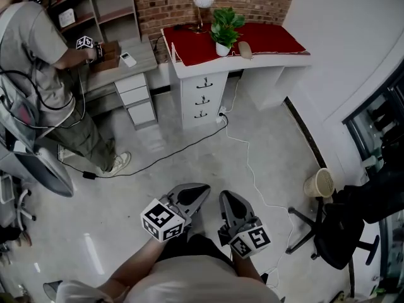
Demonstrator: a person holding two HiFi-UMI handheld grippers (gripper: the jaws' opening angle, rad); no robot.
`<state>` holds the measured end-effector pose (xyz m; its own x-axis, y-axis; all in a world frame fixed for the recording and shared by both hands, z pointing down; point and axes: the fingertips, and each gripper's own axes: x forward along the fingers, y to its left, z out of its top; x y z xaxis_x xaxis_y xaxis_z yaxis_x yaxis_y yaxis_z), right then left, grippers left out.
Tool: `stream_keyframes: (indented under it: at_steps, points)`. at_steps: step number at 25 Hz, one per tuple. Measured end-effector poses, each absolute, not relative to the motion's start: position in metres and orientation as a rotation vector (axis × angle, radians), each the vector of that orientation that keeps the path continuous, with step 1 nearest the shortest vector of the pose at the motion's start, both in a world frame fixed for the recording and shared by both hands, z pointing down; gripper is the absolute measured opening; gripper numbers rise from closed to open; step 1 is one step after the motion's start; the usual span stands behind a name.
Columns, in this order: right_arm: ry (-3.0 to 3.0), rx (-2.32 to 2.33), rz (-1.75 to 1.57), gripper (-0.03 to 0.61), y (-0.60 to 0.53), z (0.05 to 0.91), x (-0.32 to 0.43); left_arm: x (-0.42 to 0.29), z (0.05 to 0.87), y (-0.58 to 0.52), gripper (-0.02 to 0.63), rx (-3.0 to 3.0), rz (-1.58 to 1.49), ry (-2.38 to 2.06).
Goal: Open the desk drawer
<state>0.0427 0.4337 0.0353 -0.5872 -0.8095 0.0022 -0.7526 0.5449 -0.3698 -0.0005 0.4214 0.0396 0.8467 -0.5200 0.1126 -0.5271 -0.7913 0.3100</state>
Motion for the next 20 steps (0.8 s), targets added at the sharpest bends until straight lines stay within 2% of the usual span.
stream_keyframes:
  at_steps: [10, 20]
  points:
    - [2.591, -1.376, -0.48, 0.017, 0.346, 0.032, 0.027, -0.014, 0.032, 0.328, 0.011, 2.726, 0.033, -0.743]
    - [2.599, -1.408, -0.526, 0.017, 0.3, 0.038, 0.01, -0.023, 0.036, 0.28, 0.011, 2.709, 0.038, -0.691]
